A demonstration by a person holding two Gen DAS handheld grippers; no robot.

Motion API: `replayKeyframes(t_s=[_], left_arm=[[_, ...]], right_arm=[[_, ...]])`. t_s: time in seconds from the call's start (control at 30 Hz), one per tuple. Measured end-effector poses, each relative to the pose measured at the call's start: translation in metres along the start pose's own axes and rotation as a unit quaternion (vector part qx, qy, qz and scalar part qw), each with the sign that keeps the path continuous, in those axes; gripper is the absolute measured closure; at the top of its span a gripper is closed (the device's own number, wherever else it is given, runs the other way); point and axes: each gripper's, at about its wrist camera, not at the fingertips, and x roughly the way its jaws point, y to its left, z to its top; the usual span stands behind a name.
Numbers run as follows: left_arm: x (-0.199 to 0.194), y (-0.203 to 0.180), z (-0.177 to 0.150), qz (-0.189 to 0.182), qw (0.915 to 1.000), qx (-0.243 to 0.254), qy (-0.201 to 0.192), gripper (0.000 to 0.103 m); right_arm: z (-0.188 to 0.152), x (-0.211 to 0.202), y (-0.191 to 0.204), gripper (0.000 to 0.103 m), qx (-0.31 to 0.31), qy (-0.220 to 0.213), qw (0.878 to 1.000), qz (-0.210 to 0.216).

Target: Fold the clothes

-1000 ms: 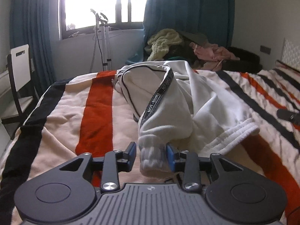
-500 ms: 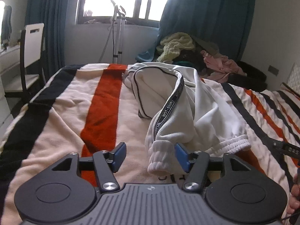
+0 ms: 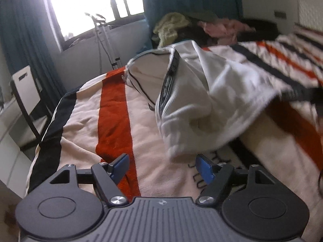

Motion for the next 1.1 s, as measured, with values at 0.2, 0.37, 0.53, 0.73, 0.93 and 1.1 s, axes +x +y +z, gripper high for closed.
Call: replayKeyframes(t_s=[0.2, 0.37, 0.53, 0.73, 0.93, 1.1], left_arm=[[0.015, 0.0, -0.002, 0.008, 0.9999, 0.007, 0.007, 0.028], [0.011, 0.007, 0.003, 0.005, 0.9997, -0.017, -0.018, 0.028], [0.016, 0.02, 0.009, 0.036, 0.9974, -0.057, -0.023, 0.027], [0.02, 0.036, 0.019, 0.047, 0.9912, -0.117, -0.039, 0.027], [0.028, 0.046, 0.023, 0.049, 0.9838, -0.17, -0.031, 0.028], [0.019, 0.052, 0.023, 0.055, 0.9793, -0.189, -0.046, 0.028]], right_arm=[[0.009, 0.001, -0.003, 0.053, 0.029, -0.096, 0.993, 0.063], [0.021, -0.018, 0.015, 0.053, 0.001, -0.133, 0.985, 0.106], [0.023, -0.01, 0.012, 0.053, 0.006, -0.099, 0.992, 0.072], [0.015, 0.014, 0.003, 0.065, 0.003, -0.043, 0.998, 0.05], [0.024, -0.016, 0.015, 0.088, -0.025, -0.084, 0.994, 0.063], [0.029, -0.056, 0.021, 0.09, -0.028, -0.115, 0.99, 0.077]])
